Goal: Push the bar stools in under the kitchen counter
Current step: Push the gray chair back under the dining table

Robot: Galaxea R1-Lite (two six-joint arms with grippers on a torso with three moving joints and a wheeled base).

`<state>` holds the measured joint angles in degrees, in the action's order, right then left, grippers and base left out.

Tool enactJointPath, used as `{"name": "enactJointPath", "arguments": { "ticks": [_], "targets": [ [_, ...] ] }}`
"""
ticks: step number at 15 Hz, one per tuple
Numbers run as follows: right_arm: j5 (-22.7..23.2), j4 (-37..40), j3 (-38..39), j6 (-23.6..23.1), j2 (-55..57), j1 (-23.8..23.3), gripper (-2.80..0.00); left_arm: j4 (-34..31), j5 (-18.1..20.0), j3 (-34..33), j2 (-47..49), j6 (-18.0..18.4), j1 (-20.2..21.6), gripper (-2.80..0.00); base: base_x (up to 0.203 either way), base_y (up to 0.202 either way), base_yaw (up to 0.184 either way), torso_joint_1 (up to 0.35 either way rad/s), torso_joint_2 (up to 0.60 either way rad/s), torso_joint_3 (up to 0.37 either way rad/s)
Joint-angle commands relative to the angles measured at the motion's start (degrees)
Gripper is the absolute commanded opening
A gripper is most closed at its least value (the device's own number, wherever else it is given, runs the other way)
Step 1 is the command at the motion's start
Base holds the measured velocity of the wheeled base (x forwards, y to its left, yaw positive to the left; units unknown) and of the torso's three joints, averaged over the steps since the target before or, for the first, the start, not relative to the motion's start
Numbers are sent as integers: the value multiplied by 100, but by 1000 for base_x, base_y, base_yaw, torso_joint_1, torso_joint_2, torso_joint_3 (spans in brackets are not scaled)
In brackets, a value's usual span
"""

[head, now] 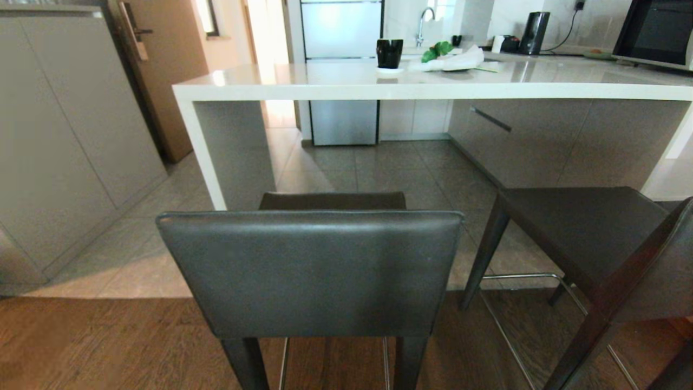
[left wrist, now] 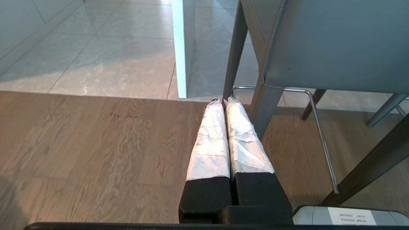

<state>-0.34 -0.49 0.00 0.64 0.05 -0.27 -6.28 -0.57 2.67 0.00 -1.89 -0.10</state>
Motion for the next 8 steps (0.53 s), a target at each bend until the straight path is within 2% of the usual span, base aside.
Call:
{"name": "enactJointPath", "arguments": {
  "ticks": [1,8],
  "targets": [
    [-2,-3,0,15,4,0,-280,-5,-4,1,9,-4,1,-280,0,0,0,0,0,0],
    [-2,-3,0,15,4,0,-280,-5,-4,5,9,-4,1,-280,0,0,0,0,0,0]
  ]
}}
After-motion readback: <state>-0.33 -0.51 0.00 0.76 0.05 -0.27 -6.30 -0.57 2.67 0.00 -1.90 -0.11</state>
